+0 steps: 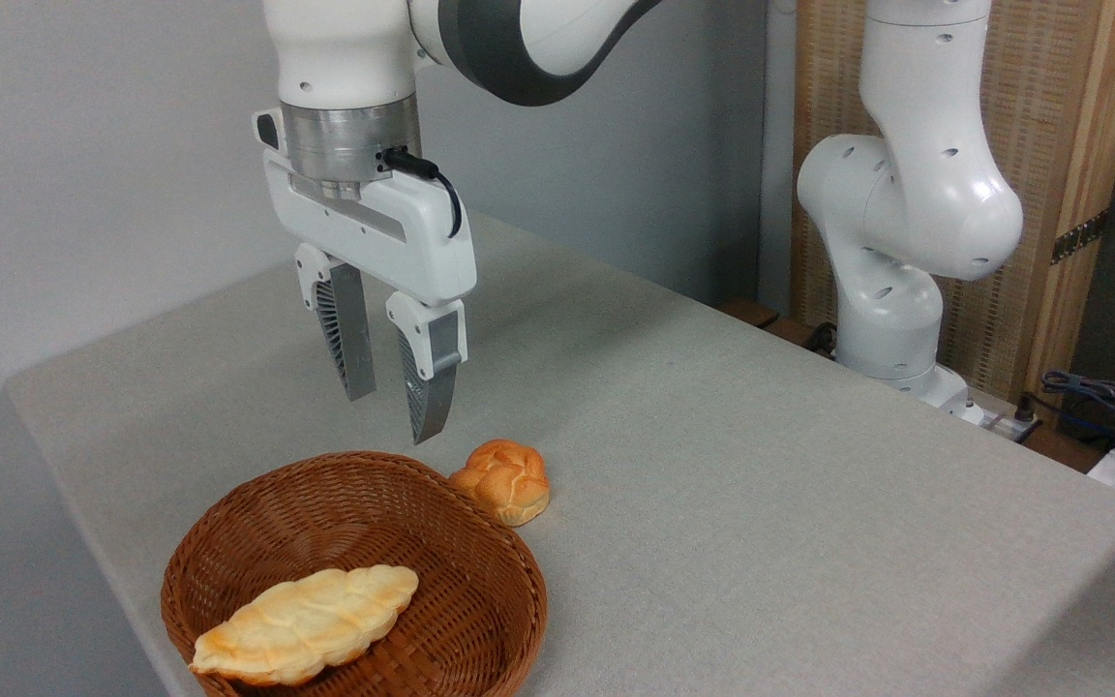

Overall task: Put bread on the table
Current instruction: 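Lower the open gripper down over the braided loaf in the basket, then close the gripper on the braided loaf's end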

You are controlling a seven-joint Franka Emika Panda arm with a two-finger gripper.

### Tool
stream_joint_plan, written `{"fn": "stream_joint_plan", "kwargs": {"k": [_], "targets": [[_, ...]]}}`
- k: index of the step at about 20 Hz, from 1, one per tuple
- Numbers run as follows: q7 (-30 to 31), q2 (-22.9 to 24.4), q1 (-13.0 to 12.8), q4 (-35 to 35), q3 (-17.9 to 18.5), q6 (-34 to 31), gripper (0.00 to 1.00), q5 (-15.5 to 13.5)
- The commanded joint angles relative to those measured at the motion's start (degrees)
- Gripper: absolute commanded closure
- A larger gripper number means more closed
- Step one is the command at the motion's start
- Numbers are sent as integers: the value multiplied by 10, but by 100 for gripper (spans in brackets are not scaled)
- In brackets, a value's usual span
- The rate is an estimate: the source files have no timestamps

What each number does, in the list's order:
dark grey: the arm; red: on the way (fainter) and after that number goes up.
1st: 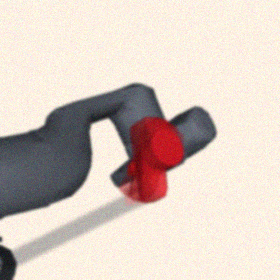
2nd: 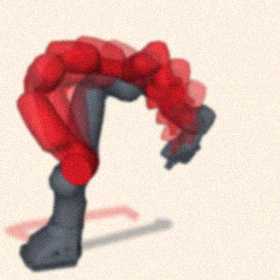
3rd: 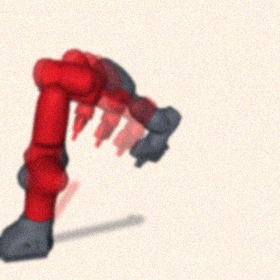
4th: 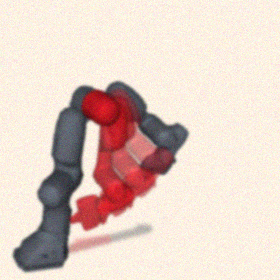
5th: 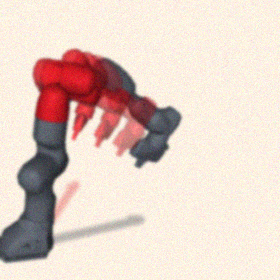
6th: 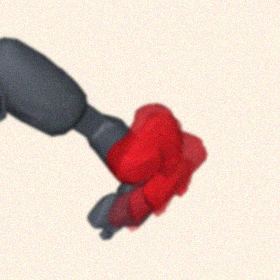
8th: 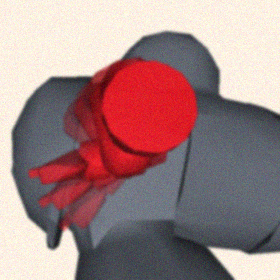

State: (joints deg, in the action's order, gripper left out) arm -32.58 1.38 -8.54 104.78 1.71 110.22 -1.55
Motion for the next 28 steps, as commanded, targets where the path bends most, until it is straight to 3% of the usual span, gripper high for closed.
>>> {"fn": "stream_joint_plan", "kwargs": {"k": [1,9,19,23,28], "targets": [[14,3,-5,-3,7,3,0,8],[9,1,-4,-9,7,11,0,8],[7,-80,-3,-3,43,208,0,4],[-31,-113,11,-3,44,220,0,1],[-85,-135,18,-4,44,224,0,-27]]}}
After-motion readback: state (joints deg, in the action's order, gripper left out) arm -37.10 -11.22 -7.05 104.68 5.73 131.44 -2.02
